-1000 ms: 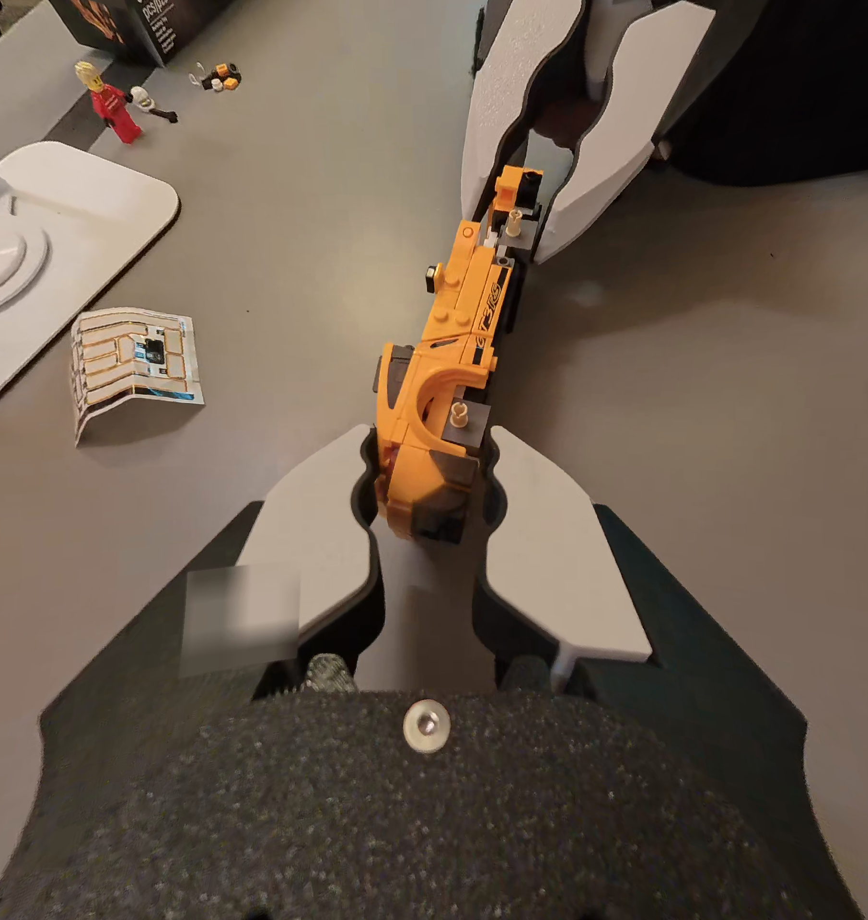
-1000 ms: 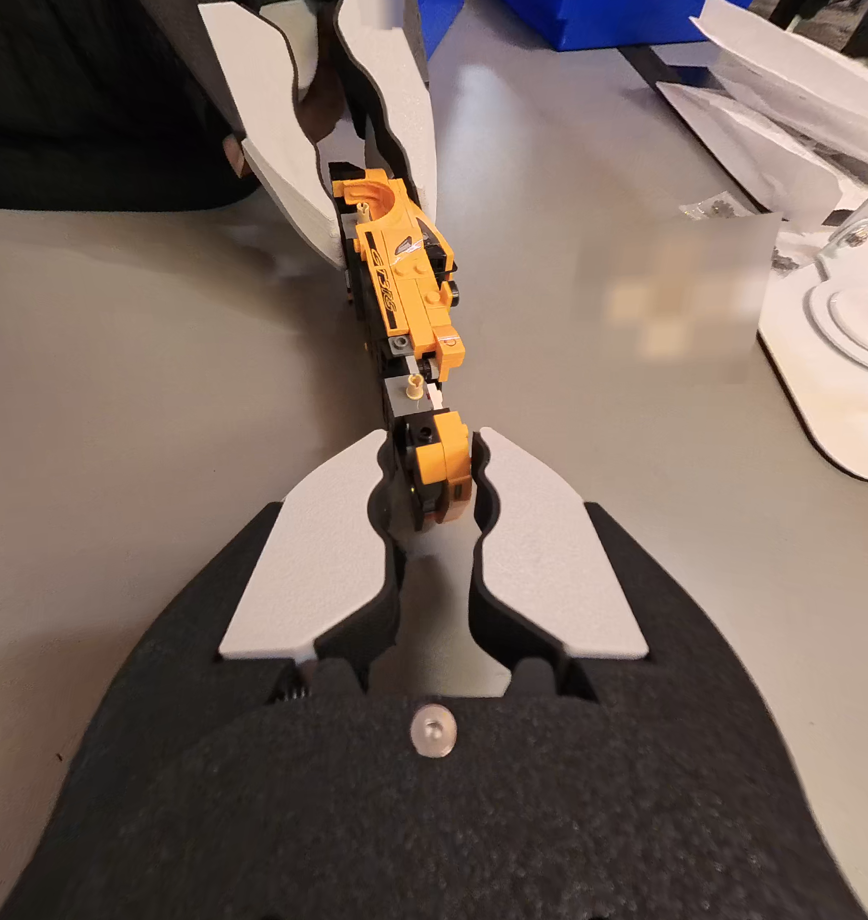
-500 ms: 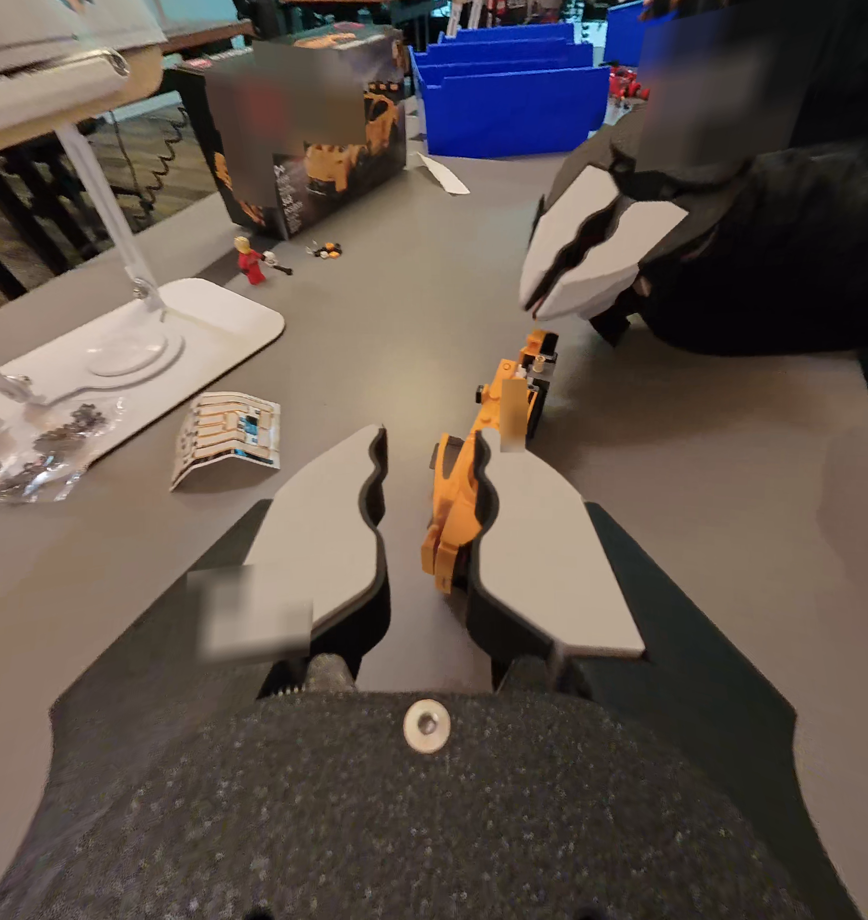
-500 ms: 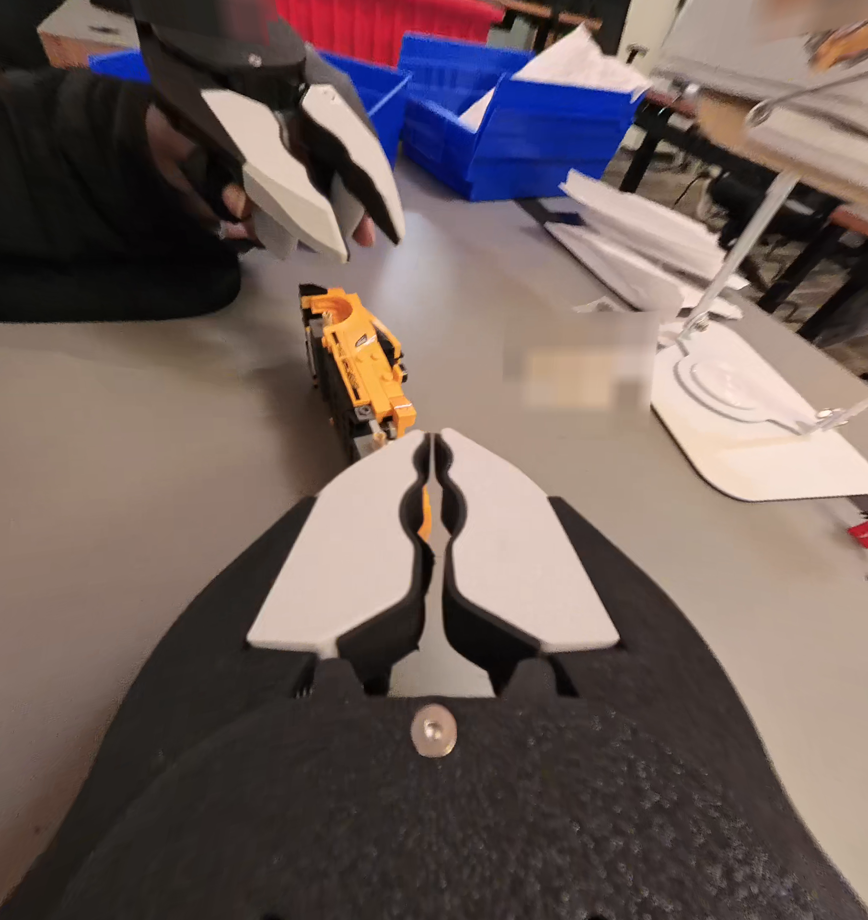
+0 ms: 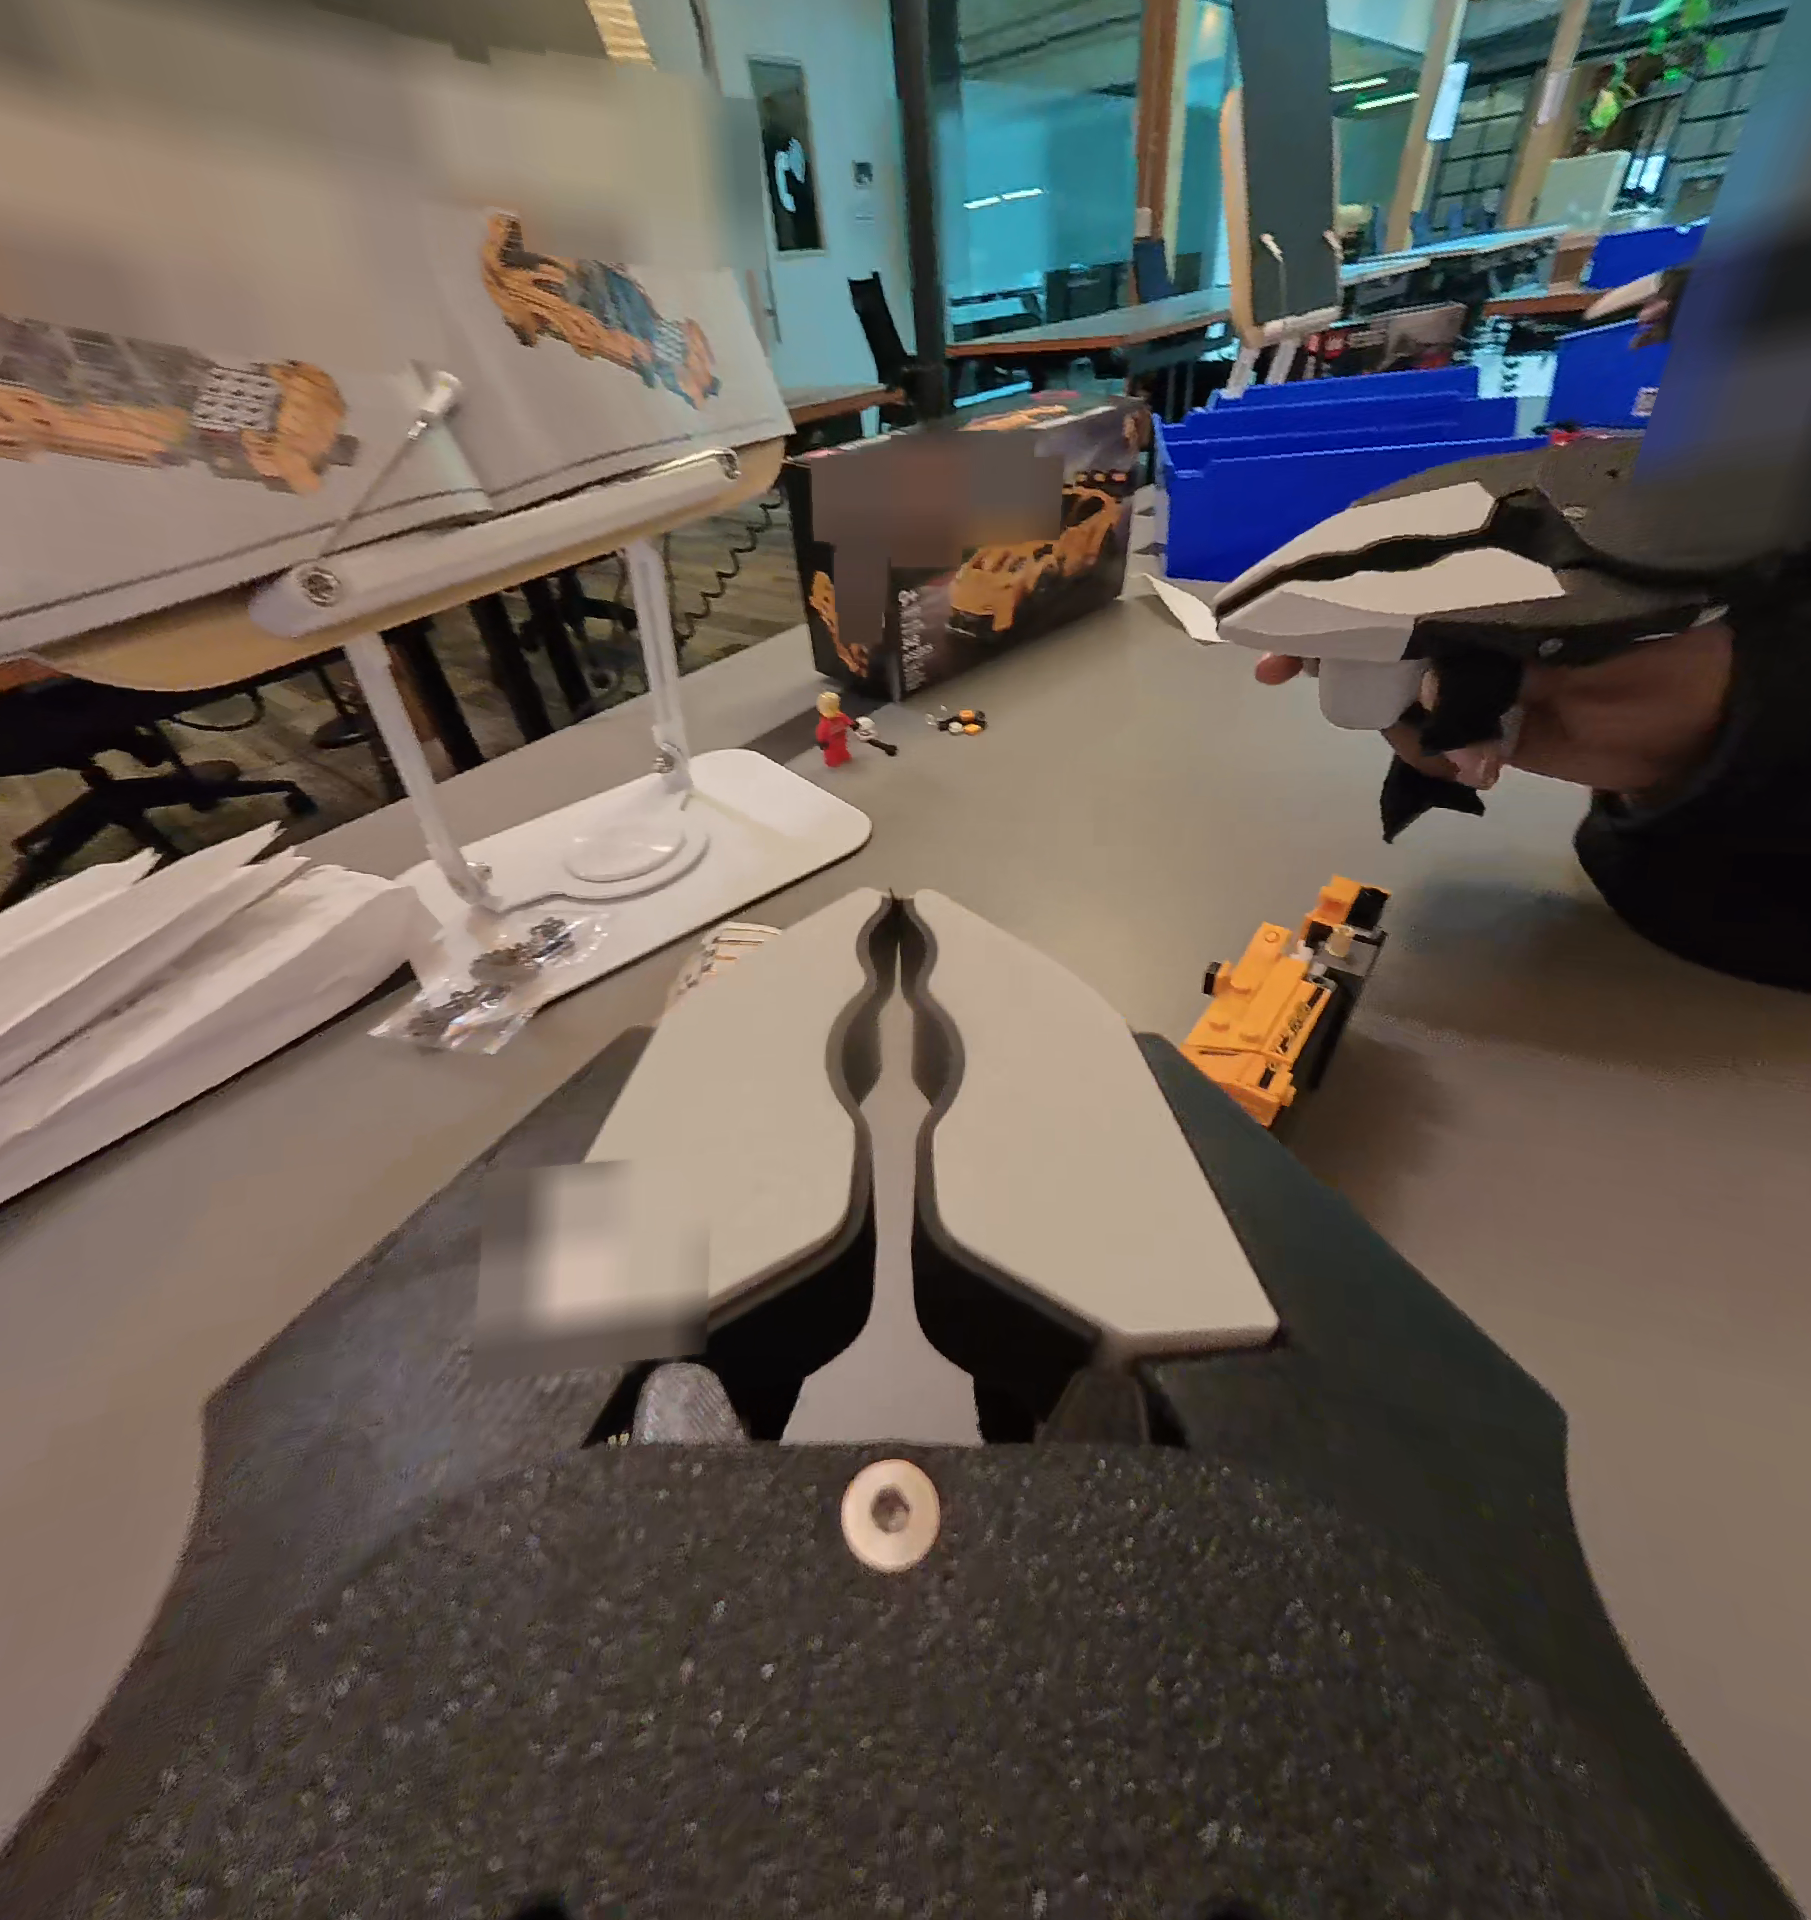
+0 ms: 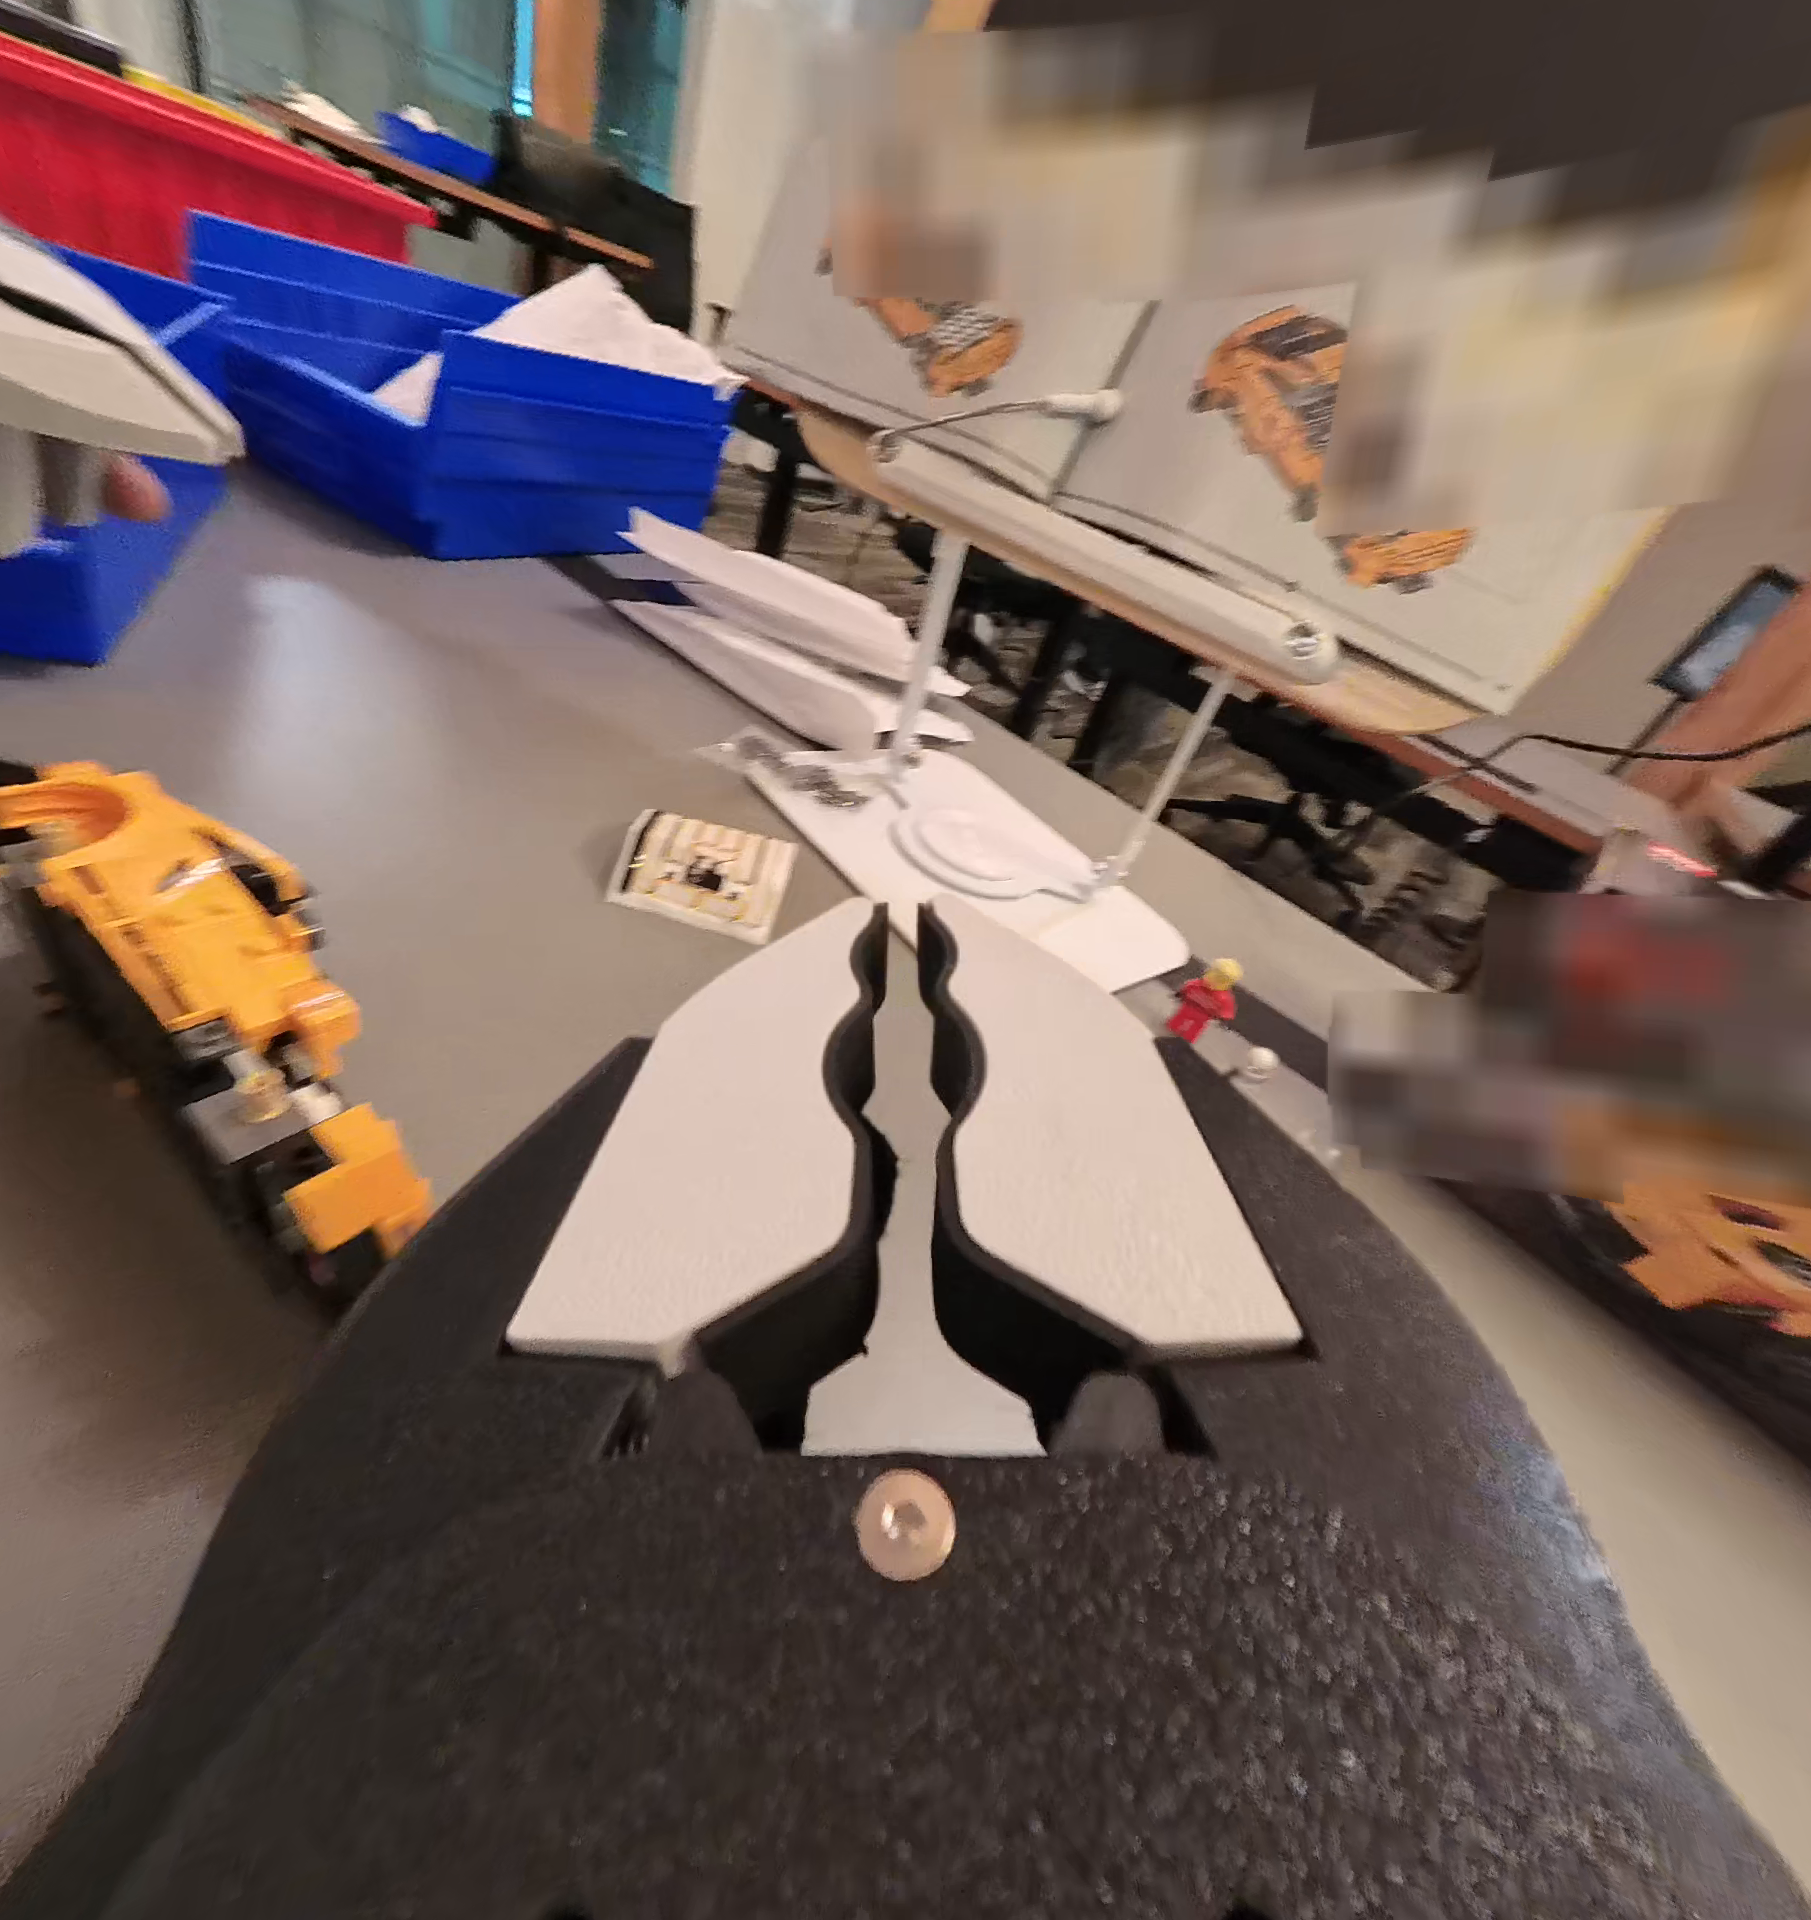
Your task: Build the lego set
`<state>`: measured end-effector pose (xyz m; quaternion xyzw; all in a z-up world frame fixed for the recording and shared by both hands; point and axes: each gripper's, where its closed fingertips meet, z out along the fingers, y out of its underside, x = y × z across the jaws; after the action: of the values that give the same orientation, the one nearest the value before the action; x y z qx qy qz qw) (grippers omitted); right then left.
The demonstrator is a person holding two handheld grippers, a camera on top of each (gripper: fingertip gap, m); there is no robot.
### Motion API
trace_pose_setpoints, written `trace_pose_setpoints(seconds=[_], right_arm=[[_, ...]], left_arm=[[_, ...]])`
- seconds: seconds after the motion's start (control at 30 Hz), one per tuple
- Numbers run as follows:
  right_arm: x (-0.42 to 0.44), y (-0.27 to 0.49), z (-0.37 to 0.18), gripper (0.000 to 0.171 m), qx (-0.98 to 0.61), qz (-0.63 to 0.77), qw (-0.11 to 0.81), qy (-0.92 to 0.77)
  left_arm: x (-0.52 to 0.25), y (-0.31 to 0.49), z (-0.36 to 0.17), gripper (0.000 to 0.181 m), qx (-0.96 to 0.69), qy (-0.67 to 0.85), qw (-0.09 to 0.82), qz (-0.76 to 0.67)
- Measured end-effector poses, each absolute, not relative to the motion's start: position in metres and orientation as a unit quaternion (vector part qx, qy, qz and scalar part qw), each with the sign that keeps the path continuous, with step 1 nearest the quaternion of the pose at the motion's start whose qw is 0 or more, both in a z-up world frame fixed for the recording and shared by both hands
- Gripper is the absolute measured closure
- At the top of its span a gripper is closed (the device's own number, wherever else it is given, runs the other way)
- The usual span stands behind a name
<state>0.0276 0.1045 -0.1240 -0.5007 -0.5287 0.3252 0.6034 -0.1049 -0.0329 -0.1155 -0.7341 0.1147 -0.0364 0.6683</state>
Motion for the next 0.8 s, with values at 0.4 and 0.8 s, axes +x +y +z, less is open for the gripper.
trace_pose_setpoints(seconds=[0.4, 0.8], right_arm=[[-0.046, 0.206, -0.060, 0.133, -0.504, 0.260, 0.649, -0.508], [-0.109, 0.312, 0.000, 0.097, -0.467, 0.192, 0.676, -0.537]], left_arm=[[-0.115, -0.028, -0.127, 0.172, -0.751, 0.082, 0.654, -0.039], [-0.117, -0.021, -0.150, 0.171, -0.772, 0.071, 0.628, -0.068]])
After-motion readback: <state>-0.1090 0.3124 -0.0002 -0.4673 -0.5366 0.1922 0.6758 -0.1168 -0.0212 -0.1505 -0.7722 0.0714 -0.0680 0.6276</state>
